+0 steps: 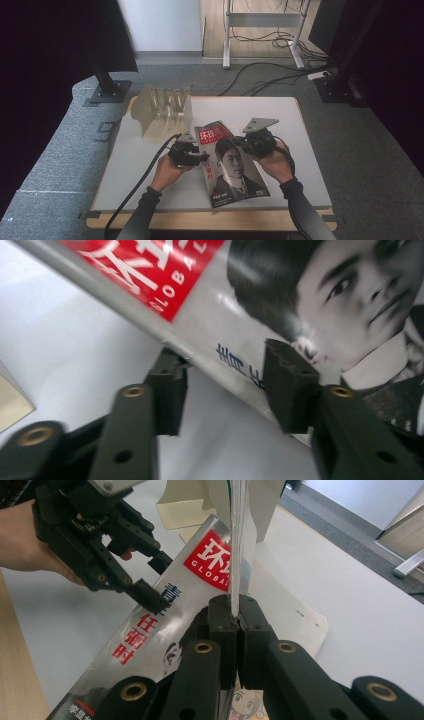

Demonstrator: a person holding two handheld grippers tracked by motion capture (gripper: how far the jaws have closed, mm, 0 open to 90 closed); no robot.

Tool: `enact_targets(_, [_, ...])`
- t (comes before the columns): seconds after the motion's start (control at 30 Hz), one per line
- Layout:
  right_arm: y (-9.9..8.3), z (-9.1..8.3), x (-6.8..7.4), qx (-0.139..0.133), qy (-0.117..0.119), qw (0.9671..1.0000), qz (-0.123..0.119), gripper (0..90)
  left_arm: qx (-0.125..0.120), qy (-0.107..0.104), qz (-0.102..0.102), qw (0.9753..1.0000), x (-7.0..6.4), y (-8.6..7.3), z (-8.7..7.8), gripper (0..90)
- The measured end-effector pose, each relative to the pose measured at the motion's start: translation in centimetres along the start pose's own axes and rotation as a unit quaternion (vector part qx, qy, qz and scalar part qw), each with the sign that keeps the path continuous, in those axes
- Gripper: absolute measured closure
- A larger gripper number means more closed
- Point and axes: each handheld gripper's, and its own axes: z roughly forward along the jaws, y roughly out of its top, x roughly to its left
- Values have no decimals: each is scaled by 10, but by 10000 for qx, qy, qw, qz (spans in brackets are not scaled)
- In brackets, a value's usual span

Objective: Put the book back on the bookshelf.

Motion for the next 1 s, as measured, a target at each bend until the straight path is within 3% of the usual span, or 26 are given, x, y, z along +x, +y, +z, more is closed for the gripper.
enact_targets(0.2, [2, 1, -3, 31, -47, 10000, -17, 859, 87, -92, -72, 9999, 1, 5, -4, 627])
enact_targets(0.4, [4, 0, -10, 32, -151, 9999, 18, 858, -65, -70, -92, 9999, 0, 12, -13, 699])
enact_targets(0.43, [4, -1, -11, 15, -183, 9998, 15, 857, -216, -51, -91, 9997, 0, 16, -19, 718])
enact_targets(0.7, [3, -1, -22, -71, -361, 9992, 138, 851, -520, 168, 311, 9980, -7, 27, -39, 771])
enact_targets(0.83, [5, -2, -25, -172, -546, 9982, 190, 846, -834, 319, 378, 9953, -8, 30, -49, 802])
enact_targets(1.0, [11, -8, -26, -423, -659, 9966, 266, 846, -1357, 732, 621, 9861, -15, 34, -67, 850])
